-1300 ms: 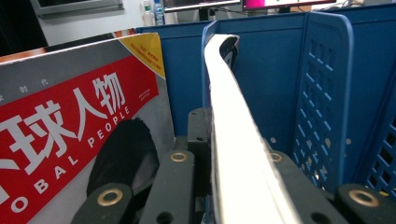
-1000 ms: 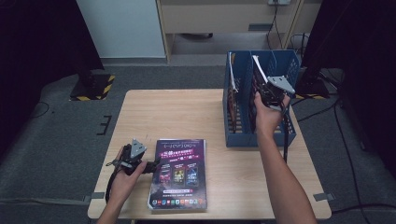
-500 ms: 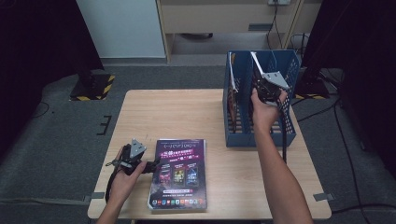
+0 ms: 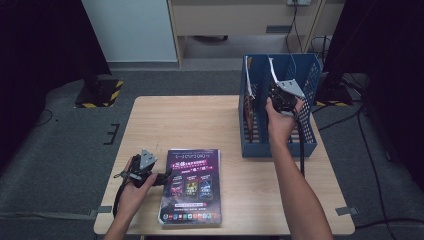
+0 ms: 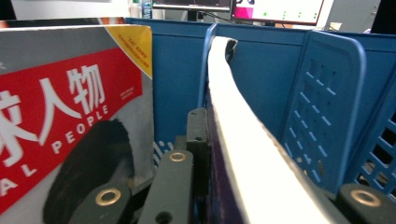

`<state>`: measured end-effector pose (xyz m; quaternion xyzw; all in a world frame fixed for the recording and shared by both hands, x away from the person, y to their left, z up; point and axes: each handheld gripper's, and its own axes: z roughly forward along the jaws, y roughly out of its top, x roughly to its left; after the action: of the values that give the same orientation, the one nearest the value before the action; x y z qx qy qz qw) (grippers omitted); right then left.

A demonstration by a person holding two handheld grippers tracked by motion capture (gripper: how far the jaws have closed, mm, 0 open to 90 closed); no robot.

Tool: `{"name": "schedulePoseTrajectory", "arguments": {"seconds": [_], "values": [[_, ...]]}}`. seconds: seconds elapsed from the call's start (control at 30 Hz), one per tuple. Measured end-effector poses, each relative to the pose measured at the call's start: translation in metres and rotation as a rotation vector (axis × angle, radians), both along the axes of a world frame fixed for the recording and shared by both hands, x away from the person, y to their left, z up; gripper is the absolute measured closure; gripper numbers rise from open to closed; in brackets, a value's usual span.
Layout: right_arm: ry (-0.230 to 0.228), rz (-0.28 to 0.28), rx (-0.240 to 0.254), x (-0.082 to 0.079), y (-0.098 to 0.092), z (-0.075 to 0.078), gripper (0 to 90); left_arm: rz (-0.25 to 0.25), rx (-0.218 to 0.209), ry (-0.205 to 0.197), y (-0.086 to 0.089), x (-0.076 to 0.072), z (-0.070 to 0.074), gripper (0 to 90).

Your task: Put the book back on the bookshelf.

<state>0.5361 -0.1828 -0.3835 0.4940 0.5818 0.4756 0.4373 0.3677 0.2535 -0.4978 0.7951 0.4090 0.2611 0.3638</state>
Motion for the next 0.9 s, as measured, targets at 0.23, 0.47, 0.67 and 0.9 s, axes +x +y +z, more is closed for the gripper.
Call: {"name": "schedulePoseTrajectory", "arguments": {"seconds": [0.23,0.47,0.67,0.9], "values": [[0.005,0.016,0.038,0.0,0.002,0.0,74.8,0.001,0.003,0.003,0.001,0.0,0.001,5.4],[0.019,0.026,0.046,-0.005,-0.002,0.003,60.1,0.001,0.004,0.004,0.0,0.0,0.0,5.4],[0.029,0.031,0.052,-0.009,-0.004,0.007,45.2,0.0,0.004,0.003,0.0,0.0,0.0,5.4],[0.052,0.053,0.065,-0.014,-0.006,0.012,34.0,0.0,0.005,0.002,0.0,-0.001,0.0,5.4]]}}
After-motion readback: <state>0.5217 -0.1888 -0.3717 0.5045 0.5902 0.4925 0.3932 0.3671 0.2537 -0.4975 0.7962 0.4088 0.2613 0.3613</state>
